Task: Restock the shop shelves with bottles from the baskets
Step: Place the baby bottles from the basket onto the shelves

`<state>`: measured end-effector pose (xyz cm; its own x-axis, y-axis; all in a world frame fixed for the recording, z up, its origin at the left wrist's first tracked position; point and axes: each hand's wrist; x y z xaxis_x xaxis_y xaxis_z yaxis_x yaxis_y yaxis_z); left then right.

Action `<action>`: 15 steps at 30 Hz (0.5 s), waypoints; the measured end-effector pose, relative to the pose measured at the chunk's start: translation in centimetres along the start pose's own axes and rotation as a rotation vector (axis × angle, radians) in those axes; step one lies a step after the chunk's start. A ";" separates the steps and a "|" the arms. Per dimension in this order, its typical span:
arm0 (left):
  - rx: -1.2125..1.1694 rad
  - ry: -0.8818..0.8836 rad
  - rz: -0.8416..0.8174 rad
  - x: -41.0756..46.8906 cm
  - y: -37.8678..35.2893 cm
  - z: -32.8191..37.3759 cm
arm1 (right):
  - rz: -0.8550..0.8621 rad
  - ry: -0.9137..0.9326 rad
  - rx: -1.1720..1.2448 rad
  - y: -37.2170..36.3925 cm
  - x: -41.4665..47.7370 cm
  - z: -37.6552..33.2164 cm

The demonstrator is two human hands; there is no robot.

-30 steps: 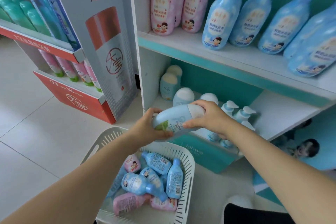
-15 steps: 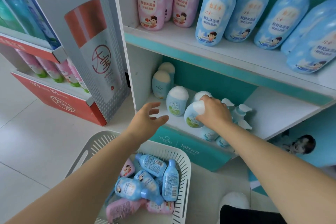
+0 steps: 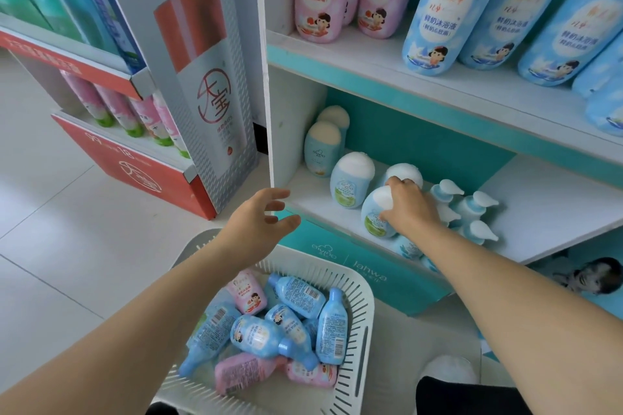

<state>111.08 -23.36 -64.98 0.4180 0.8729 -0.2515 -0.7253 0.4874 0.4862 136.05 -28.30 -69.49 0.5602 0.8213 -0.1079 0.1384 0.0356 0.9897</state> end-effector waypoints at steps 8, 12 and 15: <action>0.031 0.014 0.001 -0.3 0.7 0.1 | 0.054 -0.025 -0.020 0.0 0.1 0.3; 0.036 0.004 -0.002 -0.5 0.6 0.2 | 0.083 -0.015 -0.035 -0.1 0.0 0.4; 0.045 0.008 -0.011 -0.6 0.6 0.3 | 0.118 -0.014 -0.027 0.0 -0.1 0.4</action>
<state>110.53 -23.58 -64.32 0.4212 0.8680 -0.2631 -0.6954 0.4953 0.5207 136.31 -28.60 -69.50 0.5826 0.8127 0.0080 0.0492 -0.0450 0.9978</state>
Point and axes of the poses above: each hand's wrist, its own x-axis towards the middle knuckle, its own y-axis out of the back of the hand, z = x × y, and after that the axes turned 4 degrees about z, right-handed
